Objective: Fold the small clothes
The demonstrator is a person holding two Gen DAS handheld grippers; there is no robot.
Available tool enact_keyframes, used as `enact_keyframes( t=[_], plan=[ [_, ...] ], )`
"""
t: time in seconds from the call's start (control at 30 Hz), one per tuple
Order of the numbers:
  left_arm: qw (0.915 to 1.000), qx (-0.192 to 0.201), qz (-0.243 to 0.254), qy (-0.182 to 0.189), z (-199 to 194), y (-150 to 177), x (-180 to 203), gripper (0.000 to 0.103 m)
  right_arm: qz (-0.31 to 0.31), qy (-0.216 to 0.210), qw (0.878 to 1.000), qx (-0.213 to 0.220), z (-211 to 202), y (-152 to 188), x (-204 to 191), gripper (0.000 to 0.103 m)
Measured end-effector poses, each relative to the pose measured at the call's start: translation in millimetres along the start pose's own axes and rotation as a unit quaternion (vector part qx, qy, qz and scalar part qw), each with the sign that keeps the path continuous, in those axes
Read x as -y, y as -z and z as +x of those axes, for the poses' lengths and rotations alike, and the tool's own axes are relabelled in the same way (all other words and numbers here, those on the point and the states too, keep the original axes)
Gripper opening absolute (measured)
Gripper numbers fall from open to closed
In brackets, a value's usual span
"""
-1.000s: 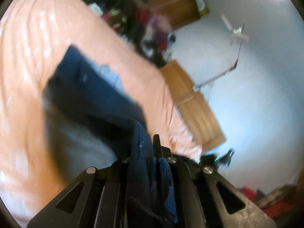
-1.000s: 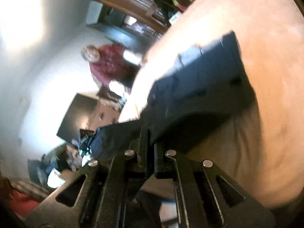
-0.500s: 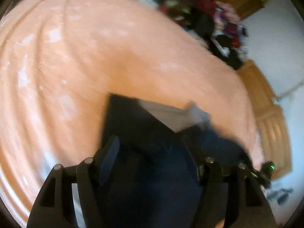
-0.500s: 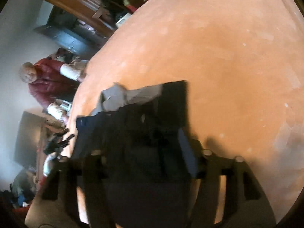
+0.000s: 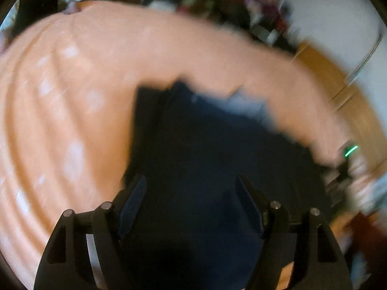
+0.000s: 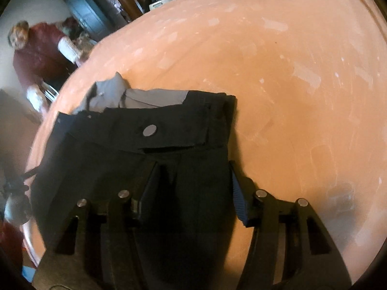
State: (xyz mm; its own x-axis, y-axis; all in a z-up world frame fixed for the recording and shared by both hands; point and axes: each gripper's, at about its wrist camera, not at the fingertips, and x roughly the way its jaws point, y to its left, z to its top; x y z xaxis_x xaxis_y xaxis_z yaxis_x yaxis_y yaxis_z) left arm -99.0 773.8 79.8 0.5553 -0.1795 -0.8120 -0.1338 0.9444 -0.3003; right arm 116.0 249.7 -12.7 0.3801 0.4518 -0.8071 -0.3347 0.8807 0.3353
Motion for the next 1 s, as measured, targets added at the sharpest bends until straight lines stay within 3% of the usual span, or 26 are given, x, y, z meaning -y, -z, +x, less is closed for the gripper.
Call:
enact_keyframes(
  t=[0.03,0.1,0.17,0.23,0.33,0.4,0.47,0.53,0.73,0.87,0.97,1.0],
  plan=[
    [0.9989,-0.014,-0.005,-0.045,7,10,-10,0.077,-0.01,0.01,1.0,-0.003,3,-3,0,0.055],
    [0.9978,0.009,-0.055,-0.036,0,23,-38,0.062,-0.039,0.052,0.998,-0.001,1,-9,-12,0.054],
    [0.9929,0.029,-0.094,-0.067,-23,29,-56,0.063,-0.05,0.082,0.995,0.039,-27,-12,-25,0.054],
    [0.9886,0.043,-0.108,-0.095,-44,37,-64,0.063,-0.047,0.064,0.994,0.08,-61,-3,-38,0.056],
    [0.9898,0.045,-0.129,-0.039,-72,61,-61,0.063,-0.059,0.044,0.992,0.104,-95,26,-58,0.062],
    [0.9915,0.043,-0.121,0.021,-84,82,-39,0.066,-0.061,0.029,0.993,0.099,-106,54,-69,0.063],
    [0.9845,0.036,-0.142,0.096,-86,105,-21,0.068,-0.057,0.019,0.994,0.087,-108,83,-79,0.066],
    [0.9799,0.022,-0.155,0.123,-71,118,-11,0.07,-0.045,0.006,0.996,0.076,-106,107,-87,0.066],
    [0.9604,0.091,-0.238,0.113,-44,102,-25,0.074,-0.035,-0.021,0.998,0.046,-94,138,-117,0.066],
    [0.953,0.125,-0.266,0.074,-28,86,-32,0.075,-0.05,-0.026,0.998,0.042,-90,138,-136,0.067],
    [0.9416,0.15,-0.291,0.078,-20,80,-38,0.079,-0.063,-0.035,0.996,0.046,-89,126,-156,0.067],
    [0.9357,0.156,-0.304,0.087,-18,78,-43,0.073,-0.072,-0.044,0.995,0.049,-88,116,-168,0.067]
  ],
)
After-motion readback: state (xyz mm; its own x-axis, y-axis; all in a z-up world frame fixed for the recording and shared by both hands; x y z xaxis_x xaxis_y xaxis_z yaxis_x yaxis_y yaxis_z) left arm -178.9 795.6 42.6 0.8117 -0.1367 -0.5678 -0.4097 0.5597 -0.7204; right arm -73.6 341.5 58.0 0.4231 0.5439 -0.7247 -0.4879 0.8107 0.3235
